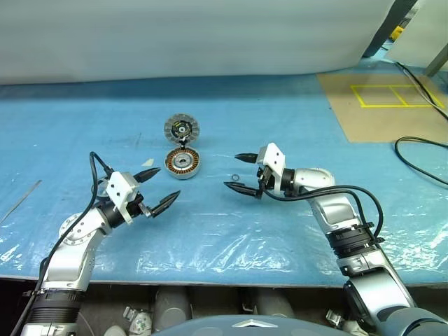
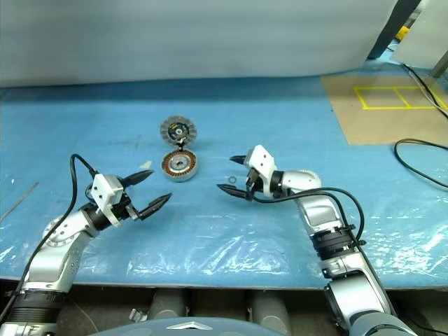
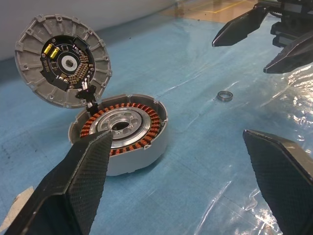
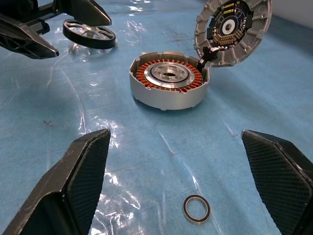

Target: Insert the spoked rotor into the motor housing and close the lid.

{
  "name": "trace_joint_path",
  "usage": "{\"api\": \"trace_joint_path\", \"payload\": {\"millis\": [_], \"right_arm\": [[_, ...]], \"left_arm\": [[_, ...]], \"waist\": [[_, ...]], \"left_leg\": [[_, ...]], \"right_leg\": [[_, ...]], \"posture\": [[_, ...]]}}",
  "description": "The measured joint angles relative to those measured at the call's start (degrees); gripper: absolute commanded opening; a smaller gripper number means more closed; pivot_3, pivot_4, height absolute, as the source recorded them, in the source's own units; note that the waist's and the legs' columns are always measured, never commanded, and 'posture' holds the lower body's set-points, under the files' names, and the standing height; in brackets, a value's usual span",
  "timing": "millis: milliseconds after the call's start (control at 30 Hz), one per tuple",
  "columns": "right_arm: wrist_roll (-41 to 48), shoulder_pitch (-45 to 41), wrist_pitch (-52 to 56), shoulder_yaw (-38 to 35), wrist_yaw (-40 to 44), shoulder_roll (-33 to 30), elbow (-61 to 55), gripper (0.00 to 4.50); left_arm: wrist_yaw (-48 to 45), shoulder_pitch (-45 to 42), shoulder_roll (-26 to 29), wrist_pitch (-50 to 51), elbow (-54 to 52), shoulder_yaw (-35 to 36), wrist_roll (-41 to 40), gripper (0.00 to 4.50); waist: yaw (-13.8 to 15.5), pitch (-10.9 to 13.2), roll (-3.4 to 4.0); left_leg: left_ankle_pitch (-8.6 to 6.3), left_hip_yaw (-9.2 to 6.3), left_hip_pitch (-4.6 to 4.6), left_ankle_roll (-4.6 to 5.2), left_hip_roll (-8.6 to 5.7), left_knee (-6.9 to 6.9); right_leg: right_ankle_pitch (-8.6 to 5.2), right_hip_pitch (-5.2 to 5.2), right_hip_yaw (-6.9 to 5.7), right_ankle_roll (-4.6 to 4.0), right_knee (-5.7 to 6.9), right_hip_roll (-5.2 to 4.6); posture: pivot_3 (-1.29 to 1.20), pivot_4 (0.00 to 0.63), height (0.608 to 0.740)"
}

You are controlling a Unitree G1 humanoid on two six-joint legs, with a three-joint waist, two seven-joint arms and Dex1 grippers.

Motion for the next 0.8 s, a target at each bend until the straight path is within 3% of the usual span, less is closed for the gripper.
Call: {"api": "trace_joint_path", "payload": {"millis": [800], "right_arm": [[0.0, -0.3, 0.0, 0.0, 0.4, 0.0, 0.0, 4.5]], "left_arm": [[-0.2, 0.1, 0.0, -0.3, 0.4, 0.0, 0.4, 4.47]], "waist": [[0.0, 0.0, 0.0]], "left_leg": [[0.0, 0.0, 0.0, 0.0, 0.0, 0.0]], "right_leg": [[0.0, 0.0, 0.0, 0.0, 0.0, 0.0]], "posture": [[0.0, 0.15, 0.74]]}}
